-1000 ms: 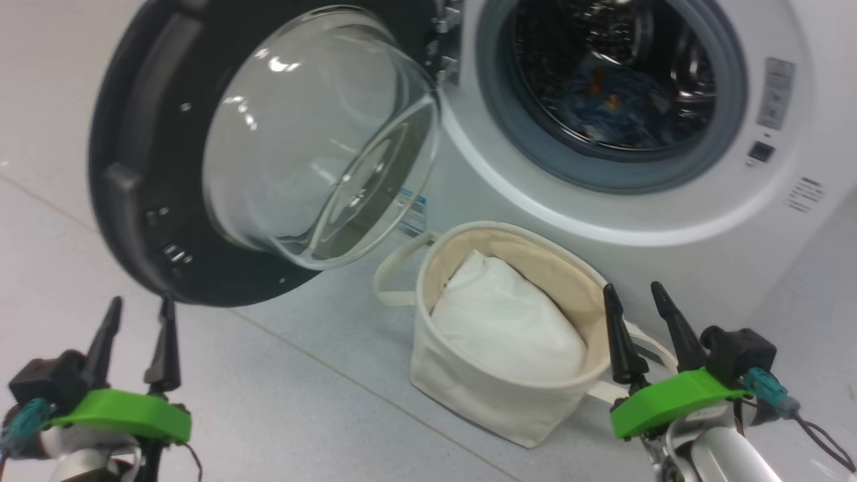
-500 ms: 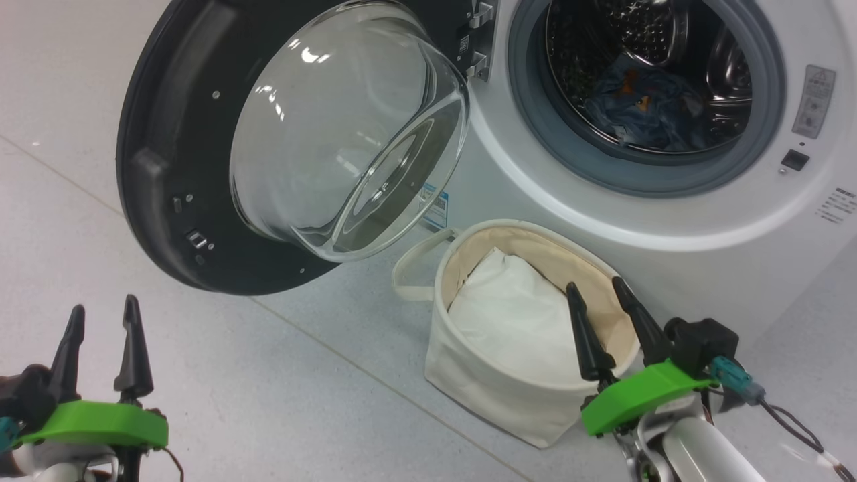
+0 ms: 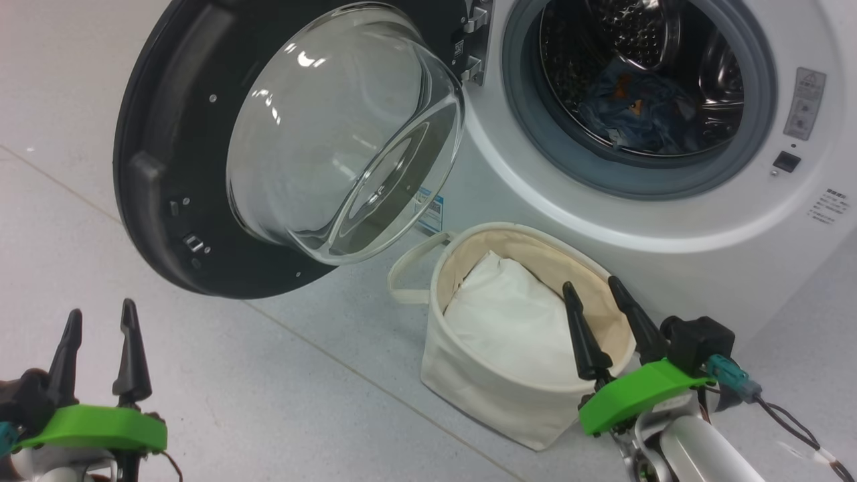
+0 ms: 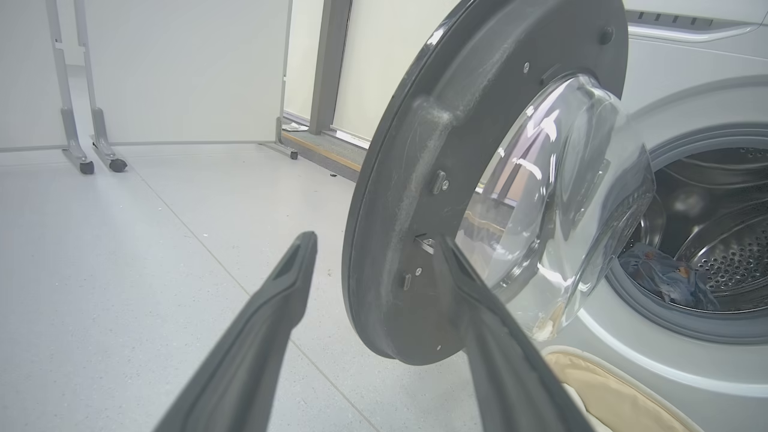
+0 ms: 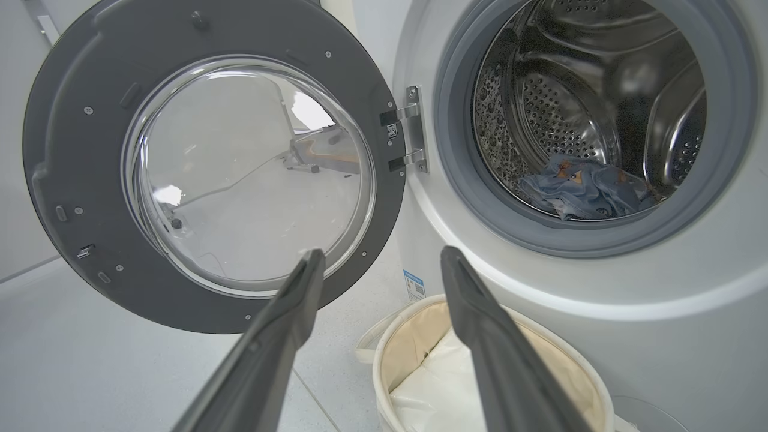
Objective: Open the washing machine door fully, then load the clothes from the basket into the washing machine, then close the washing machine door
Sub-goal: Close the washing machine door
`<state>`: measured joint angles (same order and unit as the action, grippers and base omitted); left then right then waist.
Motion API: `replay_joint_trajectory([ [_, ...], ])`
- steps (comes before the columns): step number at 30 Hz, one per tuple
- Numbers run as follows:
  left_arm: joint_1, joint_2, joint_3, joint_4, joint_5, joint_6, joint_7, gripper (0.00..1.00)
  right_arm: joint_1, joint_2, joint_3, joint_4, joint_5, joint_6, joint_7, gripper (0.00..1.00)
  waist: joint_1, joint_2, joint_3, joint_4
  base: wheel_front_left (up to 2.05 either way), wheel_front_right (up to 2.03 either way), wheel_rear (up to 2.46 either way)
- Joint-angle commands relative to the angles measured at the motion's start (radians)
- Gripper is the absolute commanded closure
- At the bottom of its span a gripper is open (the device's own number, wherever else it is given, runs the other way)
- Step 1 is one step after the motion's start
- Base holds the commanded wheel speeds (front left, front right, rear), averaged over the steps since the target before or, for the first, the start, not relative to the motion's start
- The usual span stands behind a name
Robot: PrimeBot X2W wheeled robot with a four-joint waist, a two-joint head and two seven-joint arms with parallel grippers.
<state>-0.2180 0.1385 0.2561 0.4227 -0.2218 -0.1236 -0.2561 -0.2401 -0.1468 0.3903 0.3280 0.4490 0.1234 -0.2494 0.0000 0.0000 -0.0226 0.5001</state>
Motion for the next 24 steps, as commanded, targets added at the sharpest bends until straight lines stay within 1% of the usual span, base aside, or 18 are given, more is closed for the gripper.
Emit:
replay_joint_trajectory([
  [1,-0.026,0.017,0.034,-0.032,0.009,-0.004,-0.006,0.0,-0.028,-0.01,0.015,-0.028,0.004,0.007,-0.012,0.0,0.0,0.0,-0.001,-0.001,0.0,0.0,0.0],
  [6,-0.027,0.016,0.032,-0.023,0.009,-0.006,-0.006,0.0,-0.022,-0.009,0.009,-0.03,0.004,0.007,-0.012,0.0,0.0,0.0,-0.003,-0.003,0.0,0.0,0.0],
  [7,-0.029,0.016,0.03,-0.022,0.007,-0.006,-0.006,0.11,-0.02,-0.009,0.008,-0.031,0.004,0.007,-0.012,0.0,0.0,0.0,-0.004,-0.003,0.0,0.0,0.0],
  [8,-0.03,0.018,0.028,-0.024,0.004,-0.006,-0.006,1.0,-0.019,-0.009,0.007,-0.032,0.005,0.007,-0.012,0.0,0.0,0.0,-0.005,-0.003,0.0,0.0,0.0],
  [11,-0.037,0.024,0.011,-0.043,-0.022,-0.007,-0.006,1.0,-0.013,-0.01,0.004,-0.033,0.004,0.007,-0.012,0.0,0.0,0.0,-0.008,-0.005,0.0,0.0,0.0],
  [13,-0.047,0.032,-0.016,-0.065,-0.077,-0.007,-0.006,1.0,-0.009,-0.012,0.0,-0.034,0.004,0.007,-0.012,0.0,0.0,0.0,-0.009,-0.006,0.0,0.0,0.0],
  [15,-0.07,0.05,-0.055,-0.1,-0.182,-0.007,-0.006,1.0,-0.005,-0.014,-0.003,-0.035,0.003,0.007,-0.012,0.0,0.0,0.0,-0.012,-0.007,0.0,0.0,0.0],
  [18,-0.115,0.115,-0.088,-0.158,-0.353,-0.007,0.006,1.0,0.001,-0.017,-0.009,-0.038,0.002,0.007,-0.012,0.0,0.0,0.0,-0.017,-0.011,0.0,0.0,0.0],
  [19,-0.135,0.136,-0.081,-0.168,-0.413,-0.007,0.022,1.0,0.005,-0.017,-0.011,-0.04,0.001,0.007,-0.012,0.0,0.0,0.0,-0.019,-0.013,0.0,0.0,0.0],
  [21,-0.177,0.185,-0.056,-0.165,-0.494,-0.007,0.054,1.0,0.014,-0.018,-0.016,-0.043,-0.001,0.007,-0.012,0.0,0.0,0.0,-0.023,-0.018,0.0,0.0,0.0],
  [23,-0.23,0.207,-0.009,-0.117,-0.582,-0.004,0.105,1.0,0.026,-0.021,-0.024,-0.046,-0.003,0.007,-0.012,0.0,0.0,0.0,-0.028,-0.025,0.0,0.0,0.0],
  [24,-0.261,0.217,0.013,-0.08,-0.618,0.007,0.136,1.0,0.033,-0.023,-0.03,-0.048,-0.005,0.007,-0.012,0.0,0.0,0.0,-0.03,-0.028,0.0,0.0,0.0],
])
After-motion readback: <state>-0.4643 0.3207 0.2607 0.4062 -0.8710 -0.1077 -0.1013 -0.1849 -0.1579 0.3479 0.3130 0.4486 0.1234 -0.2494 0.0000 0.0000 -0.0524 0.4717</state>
